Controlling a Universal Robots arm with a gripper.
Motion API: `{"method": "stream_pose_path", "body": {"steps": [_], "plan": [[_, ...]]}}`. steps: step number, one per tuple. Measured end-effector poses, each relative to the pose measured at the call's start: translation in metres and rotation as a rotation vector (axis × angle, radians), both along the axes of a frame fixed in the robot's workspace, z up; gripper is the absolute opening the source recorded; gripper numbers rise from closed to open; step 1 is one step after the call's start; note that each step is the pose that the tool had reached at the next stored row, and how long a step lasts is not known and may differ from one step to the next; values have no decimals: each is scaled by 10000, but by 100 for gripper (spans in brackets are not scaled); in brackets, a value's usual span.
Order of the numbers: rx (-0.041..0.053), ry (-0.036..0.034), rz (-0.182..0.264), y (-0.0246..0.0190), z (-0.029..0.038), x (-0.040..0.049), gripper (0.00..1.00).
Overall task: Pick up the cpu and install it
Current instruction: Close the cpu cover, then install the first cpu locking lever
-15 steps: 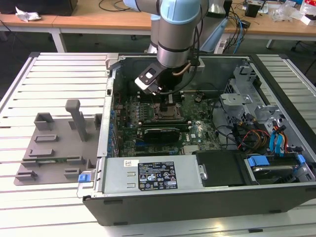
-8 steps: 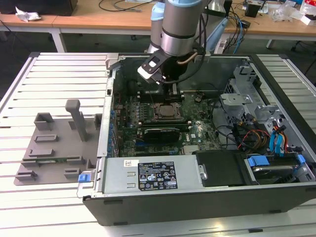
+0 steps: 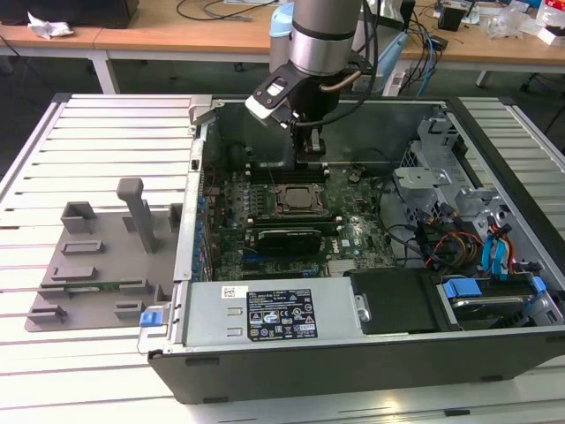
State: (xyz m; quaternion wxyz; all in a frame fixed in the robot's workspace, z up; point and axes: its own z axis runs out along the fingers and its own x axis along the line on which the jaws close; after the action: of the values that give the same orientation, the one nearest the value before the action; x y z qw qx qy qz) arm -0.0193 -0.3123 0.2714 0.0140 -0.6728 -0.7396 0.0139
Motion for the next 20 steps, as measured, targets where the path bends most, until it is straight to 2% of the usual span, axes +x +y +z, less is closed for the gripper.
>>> {"method": "stream_pose_path", "body": {"steps": [12, 16, 20], "plan": [[9, 0, 96, 0, 5, 0, 11], [9, 0, 1942, 0, 5, 0, 11], [9, 1, 2729, 0, 5, 0, 11]]}}
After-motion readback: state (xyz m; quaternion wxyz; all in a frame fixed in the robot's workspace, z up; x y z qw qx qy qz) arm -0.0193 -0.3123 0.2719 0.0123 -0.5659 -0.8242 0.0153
